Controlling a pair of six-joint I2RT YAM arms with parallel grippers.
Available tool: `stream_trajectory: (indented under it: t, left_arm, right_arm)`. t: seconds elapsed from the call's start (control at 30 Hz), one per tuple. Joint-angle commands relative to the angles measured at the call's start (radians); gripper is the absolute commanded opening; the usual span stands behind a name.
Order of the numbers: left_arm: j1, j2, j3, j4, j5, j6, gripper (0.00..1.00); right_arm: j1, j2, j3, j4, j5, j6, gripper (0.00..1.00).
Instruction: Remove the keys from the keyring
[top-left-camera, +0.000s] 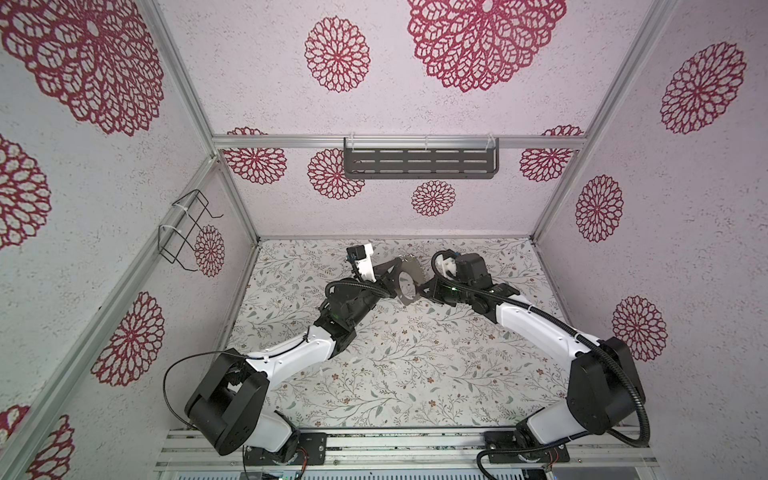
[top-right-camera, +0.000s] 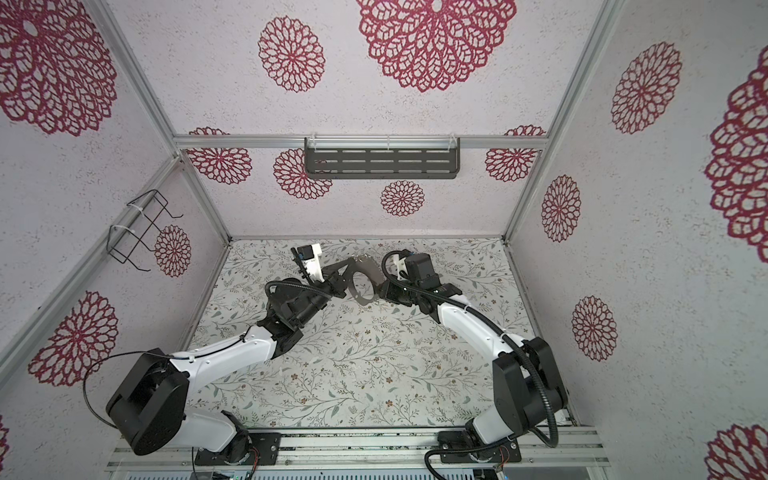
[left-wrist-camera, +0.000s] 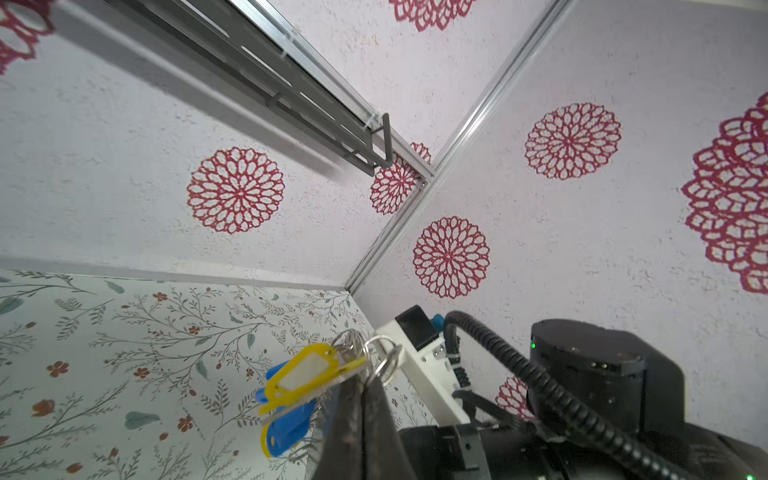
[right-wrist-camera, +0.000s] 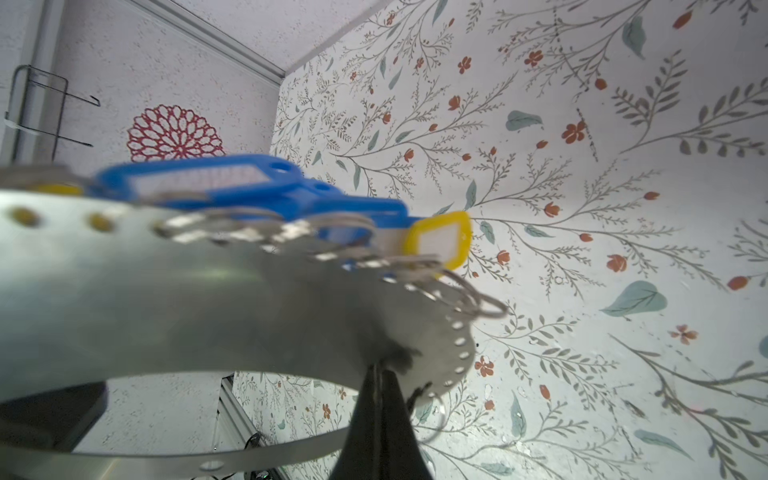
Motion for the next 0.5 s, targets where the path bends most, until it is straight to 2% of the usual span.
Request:
stream_trajectory:
  t: [0.0, 0.13, 0.2, 0.27, 0.47]
  left_arm:
    - [0.011, 0.014, 0.086, -0.133, 0.148, 0.064, 0.00]
    - [0.013, 0.032, 0.119, -0.184, 0.165, 0.070, 0.00]
    - [0.012, 0.045, 0.130, -0.191, 0.185, 0.065, 0.00]
    - [0.013, 0.057, 0.143, -0.209, 0.204, 0.062, 0.00]
    - [0.013, 0.077, 0.188, -0.303, 0.217, 0.080, 0.02]
  right_arm:
    - [-0.043, -0.090, 0.047, 0.057, -0.065, 0.042, 0.20]
    - [-0.090, -0.125, 0.022, 0.220, -0.152, 0.236, 0.28]
    - [-0.093, -0.130, 0.030, 0.277, -0.179, 0.275, 0.31]
    - [-0.094, -0.128, 0.070, 0.256, -0.190, 0.254, 0.32]
    - [-0.085, -0.115, 0.120, 0.141, -0.183, 0.083, 0.31]
